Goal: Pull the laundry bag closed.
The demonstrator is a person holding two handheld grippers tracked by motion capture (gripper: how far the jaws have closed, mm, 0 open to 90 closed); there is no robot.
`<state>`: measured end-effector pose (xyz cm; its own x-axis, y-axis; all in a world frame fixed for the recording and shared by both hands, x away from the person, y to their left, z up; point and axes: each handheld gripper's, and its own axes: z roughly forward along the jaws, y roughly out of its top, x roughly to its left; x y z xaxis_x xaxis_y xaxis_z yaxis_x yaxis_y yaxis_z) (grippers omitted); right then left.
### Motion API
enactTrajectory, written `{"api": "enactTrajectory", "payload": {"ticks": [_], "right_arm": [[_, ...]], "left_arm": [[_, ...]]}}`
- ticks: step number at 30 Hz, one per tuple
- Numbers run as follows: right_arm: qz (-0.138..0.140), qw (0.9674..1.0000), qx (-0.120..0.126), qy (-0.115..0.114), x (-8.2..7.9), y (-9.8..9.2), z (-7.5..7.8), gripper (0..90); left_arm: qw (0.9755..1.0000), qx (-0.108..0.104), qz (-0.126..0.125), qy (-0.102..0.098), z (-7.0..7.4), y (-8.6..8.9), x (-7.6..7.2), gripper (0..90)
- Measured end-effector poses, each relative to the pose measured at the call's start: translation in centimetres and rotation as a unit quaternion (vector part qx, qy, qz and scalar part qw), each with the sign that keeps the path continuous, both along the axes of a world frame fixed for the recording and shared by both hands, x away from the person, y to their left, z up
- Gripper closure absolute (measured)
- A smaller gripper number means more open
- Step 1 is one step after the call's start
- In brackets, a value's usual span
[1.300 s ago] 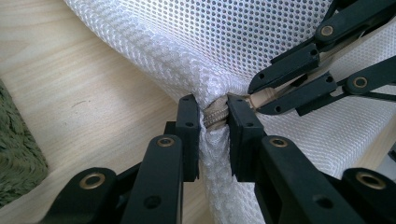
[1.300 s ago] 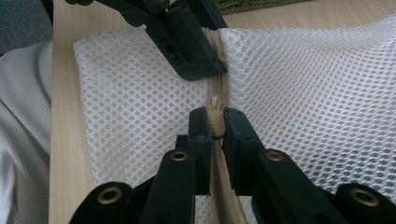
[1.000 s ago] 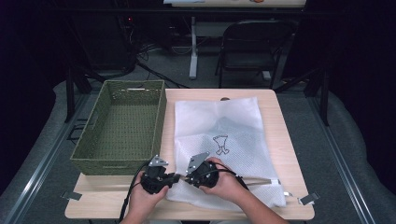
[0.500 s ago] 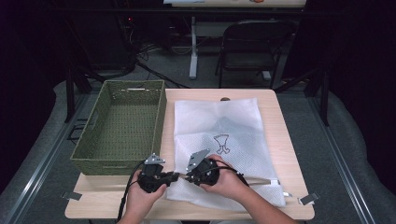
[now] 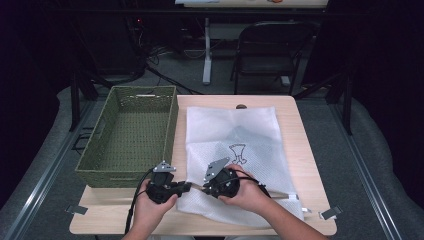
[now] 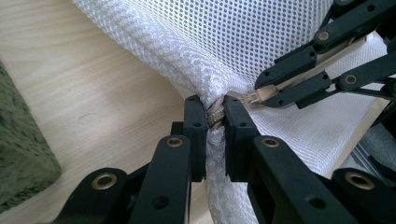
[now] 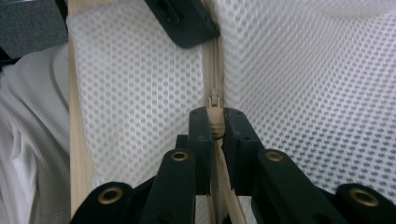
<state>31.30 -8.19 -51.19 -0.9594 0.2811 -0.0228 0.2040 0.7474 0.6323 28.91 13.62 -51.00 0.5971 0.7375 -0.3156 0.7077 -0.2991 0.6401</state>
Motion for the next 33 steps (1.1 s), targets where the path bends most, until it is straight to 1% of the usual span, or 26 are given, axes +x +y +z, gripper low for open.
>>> {"api": "enactTrajectory", "payload": {"ticks": [1, 4, 5, 6, 7, 9, 12, 13, 18, 19, 21, 24, 25, 26, 27, 31, 32, 33], "right_arm": [[-0.002, 1.0000, -0.002, 0.000, 0.0, -0.2, 0.0, 82.0], [-0.002, 1.0000, -0.002, 0.000, 0.0, -0.8, 0.2, 82.0], [0.001, 1.0000, -0.004, -0.002, 0.0, -1.0, 0.2, 82.0], [-0.001, 1.0000, -0.005, -0.002, -0.1, -1.1, 0.2, 82.0], [-0.001, 1.0000, -0.007, -0.001, -0.1, -1.3, 0.2, 82.0], [-0.001, 1.0000, -0.009, -0.004, -0.1, -1.6, 0.1, 82.0], [-0.001, 0.9999, -0.013, -0.004, -0.2, -2.1, 0.0, 82.0], [-0.004, 0.9999, -0.013, -0.002, -0.3, -2.2, -0.1, 82.0], [-0.007, 0.9998, -0.017, -0.002, -0.3, -3.0, -0.2, 82.0], [-0.006, 0.9998, -0.017, -0.005, -0.3, -3.2, -0.2, 82.0], [-0.003, 0.9998, -0.017, -0.007, -0.3, -3.5, -0.2, 82.0], [-0.011, 0.9998, -0.017, -0.003, -0.6, -3.9, -0.1, 82.0], [-0.008, 0.9998, -0.017, -0.007, -0.5, -4.1, -0.1, 82.0], [-0.013, 0.9998, -0.017, -0.005, -0.6, -4.2, 0.0, 82.0], [-0.010, 0.9998, -0.017, -0.008, -0.6, -4.4, 0.0, 82.0], [-0.017, 0.9997, -0.018, -0.007, -0.8, -5.0, 0.2, 82.0], [-0.014, 0.9997, -0.019, -0.011, -0.7, -5.2, 0.2, 82.0], [-0.018, 0.9996, -0.018, -0.008, -0.8, -5.3, 0.2, 82.0]], "left_arm": [[1.0000, 0.000, -0.002, 0.002, 0.1, 0.1, 0.1, 82.1], [1.0000, -0.001, -0.001, 0.001, 0.3, 0.0, 0.2, 82.2], [1.0000, 0.001, -0.002, 0.001, 0.4, 0.0, 0.2, 82.1], [1.0000, 0.004, -0.004, 0.001, 0.5, 0.0, 0.2, 82.1], [1.0000, 0.003, -0.001, -0.001, 0.4, -0.1, 0.3, 82.1], [1.0000, 0.003, -0.002, 0.002, 0.5, 0.0, 0.3, 82.1], [1.0000, 0.007, 0.000, -0.001, 0.6, 0.1, 0.4, 82.1], [1.0000, 0.004, 0.002, 0.001, 0.6, 0.2, 0.4, 82.1], [1.0000, 0.005, 0.004, 0.002, 0.5, 0.5, 0.6, 82.1], [1.0000, 0.003, 0.005, 0.001, 0.5, 0.5, 0.6, 82.1], [1.0000, 0.005, 0.006, 0.001, 0.5, 0.6, 0.6, 82.1], [1.0000, 0.003, 0.009, 0.001, 0.4, 0.7, 0.6, 82.1], [0.9999, 0.006, 0.008, 0.000, 0.4, 0.8, 0.6, 82.1], [0.9999, 0.002, 0.013, 0.000, 0.3, 0.9, 0.6, 82.1], [0.9999, 0.004, 0.013, -0.001, 0.4, 1.0, 0.6, 82.2], [0.9999, 0.003, 0.014, 0.000, 0.3, 1.1, 0.6, 82.1], [0.9999, 0.004, 0.013, -0.001, 0.3, 1.1, 0.6, 82.1], [0.9999, 0.006, 0.013, -0.002, 0.3, 1.1, 0.6, 82.1]]}}
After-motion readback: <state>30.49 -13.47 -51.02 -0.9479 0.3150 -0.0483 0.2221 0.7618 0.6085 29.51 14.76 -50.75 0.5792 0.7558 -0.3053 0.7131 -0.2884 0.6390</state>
